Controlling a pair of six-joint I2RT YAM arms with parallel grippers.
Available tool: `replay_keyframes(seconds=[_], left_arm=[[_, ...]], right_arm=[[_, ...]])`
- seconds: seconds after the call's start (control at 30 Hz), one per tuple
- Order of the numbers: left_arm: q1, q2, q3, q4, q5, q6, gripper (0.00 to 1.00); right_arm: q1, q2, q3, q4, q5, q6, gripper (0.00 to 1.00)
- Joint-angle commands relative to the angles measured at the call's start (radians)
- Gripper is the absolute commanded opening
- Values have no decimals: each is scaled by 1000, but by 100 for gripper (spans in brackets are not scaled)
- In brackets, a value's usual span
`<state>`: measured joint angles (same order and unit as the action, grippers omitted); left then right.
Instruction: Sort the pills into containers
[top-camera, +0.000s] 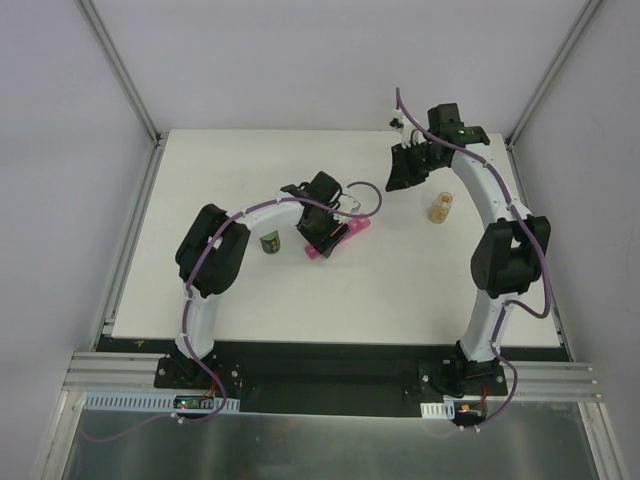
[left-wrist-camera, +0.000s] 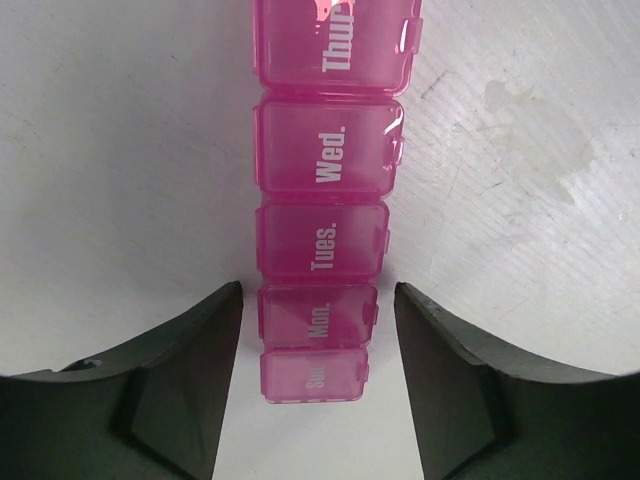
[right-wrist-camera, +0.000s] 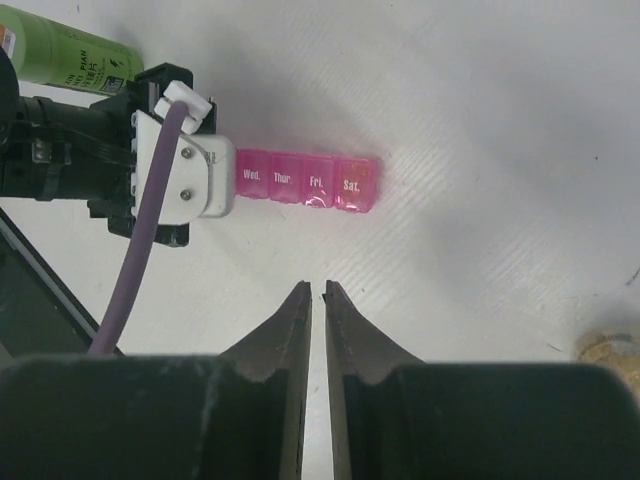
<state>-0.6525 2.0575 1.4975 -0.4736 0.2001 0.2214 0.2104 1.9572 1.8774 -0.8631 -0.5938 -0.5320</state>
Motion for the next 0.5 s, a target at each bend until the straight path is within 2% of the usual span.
replay_keyframes(seconds=[0.0, 0.13, 0.27, 0.37, 0.47], left_arm=[[7, 9, 33, -51, 2, -20, 64], [7, 0, 41, -51, 7, -22, 74], [7, -40, 44, -51, -11, -24, 75], [7, -89, 64, -51, -14, -25, 76], [8, -160, 84, -50, -21, -33, 76]], right_arm=[[-45, -118, -70, 1, -58, -2, 14], [-69, -191, -133, 3, -69, -14, 14], [-89, -271, -187, 3, -77, -34, 14], [-103, -348, -211, 3, -55, -60, 18], [-112, -432, -234, 3, 12, -88, 27]])
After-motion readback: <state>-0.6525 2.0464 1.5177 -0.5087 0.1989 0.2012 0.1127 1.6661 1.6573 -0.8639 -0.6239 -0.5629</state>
